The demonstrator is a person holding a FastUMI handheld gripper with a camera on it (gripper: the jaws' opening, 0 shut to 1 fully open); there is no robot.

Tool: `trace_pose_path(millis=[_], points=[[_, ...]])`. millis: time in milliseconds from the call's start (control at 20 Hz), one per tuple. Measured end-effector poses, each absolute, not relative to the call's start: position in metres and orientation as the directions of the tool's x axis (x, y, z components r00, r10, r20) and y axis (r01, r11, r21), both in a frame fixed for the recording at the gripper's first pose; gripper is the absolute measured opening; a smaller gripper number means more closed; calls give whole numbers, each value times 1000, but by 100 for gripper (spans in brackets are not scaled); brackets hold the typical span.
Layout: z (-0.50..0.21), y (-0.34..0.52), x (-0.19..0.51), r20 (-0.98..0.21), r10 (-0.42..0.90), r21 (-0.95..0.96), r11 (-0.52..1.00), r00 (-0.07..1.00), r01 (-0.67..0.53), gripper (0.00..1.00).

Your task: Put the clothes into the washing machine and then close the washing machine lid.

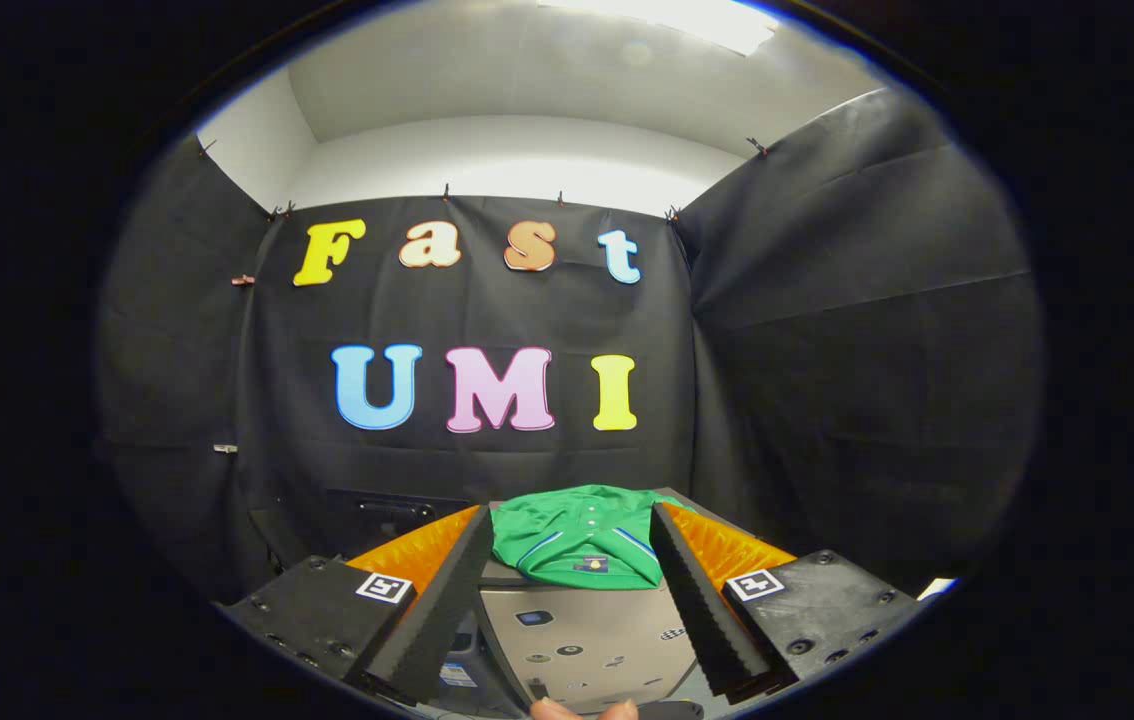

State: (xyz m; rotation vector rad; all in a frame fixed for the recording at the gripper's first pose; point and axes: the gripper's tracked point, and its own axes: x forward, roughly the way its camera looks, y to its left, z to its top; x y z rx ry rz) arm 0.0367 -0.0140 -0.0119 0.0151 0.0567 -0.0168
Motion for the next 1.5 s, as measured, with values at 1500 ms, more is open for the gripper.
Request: trace_pose_path(millis=[1500], points=[[-229,-53,349,-669,-102,-93,994,736,53,100]])
